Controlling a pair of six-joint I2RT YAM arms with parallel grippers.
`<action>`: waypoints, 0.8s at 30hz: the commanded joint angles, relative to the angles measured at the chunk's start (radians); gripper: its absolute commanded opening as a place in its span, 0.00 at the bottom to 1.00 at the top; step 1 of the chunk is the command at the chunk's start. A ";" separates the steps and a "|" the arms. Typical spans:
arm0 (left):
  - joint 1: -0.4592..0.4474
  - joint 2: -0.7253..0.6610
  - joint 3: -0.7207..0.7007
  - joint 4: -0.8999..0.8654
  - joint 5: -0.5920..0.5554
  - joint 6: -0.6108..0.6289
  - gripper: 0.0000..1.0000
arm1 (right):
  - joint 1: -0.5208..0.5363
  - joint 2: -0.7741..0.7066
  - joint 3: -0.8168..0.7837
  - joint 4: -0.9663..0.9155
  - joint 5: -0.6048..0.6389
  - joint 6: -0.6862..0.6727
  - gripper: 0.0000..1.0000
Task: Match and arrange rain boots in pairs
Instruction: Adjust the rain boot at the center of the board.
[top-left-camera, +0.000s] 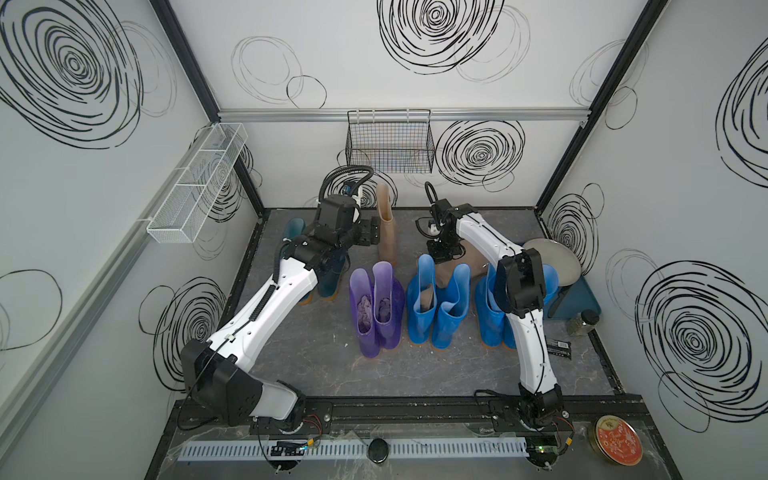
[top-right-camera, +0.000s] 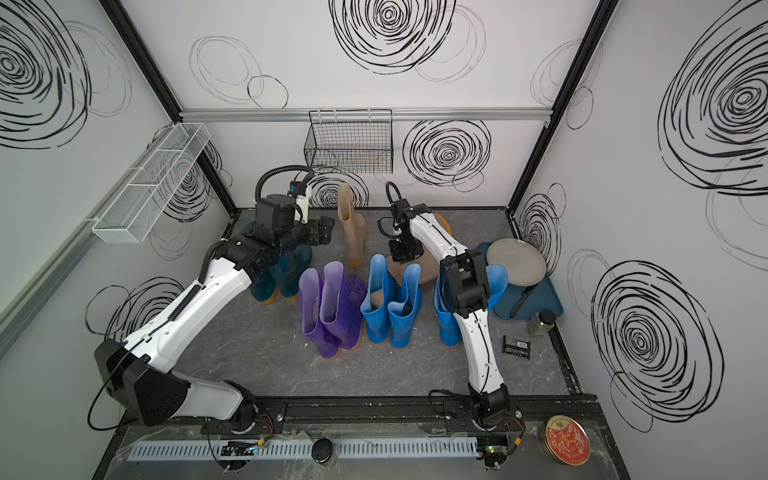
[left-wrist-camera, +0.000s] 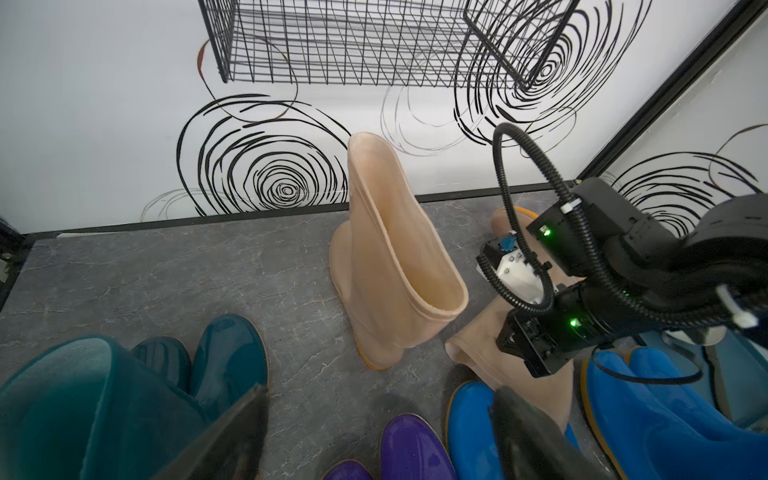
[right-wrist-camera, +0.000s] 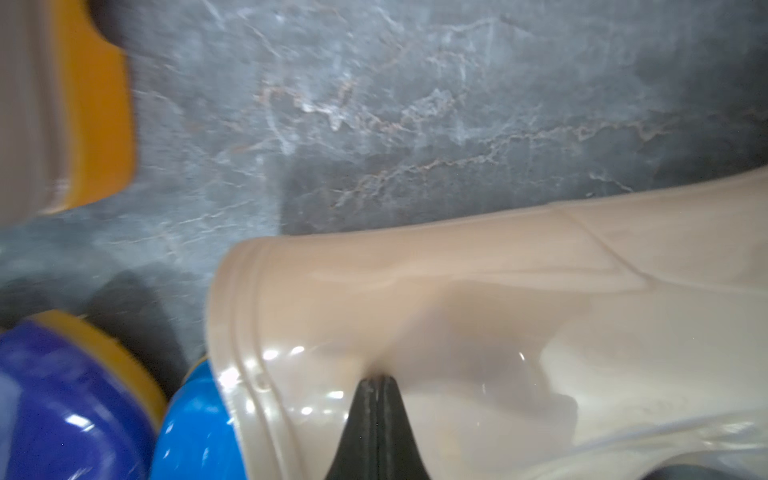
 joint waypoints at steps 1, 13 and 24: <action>0.005 -0.038 -0.012 0.058 0.012 -0.006 0.87 | 0.003 -0.071 0.018 -0.050 -0.074 0.000 0.48; 0.012 -0.067 -0.063 0.085 0.021 -0.010 0.87 | 0.071 -0.049 -0.085 -0.116 0.060 -0.007 0.99; 0.016 -0.074 -0.066 0.090 0.024 -0.012 0.87 | 0.051 -0.075 -0.089 -0.070 0.188 0.018 0.10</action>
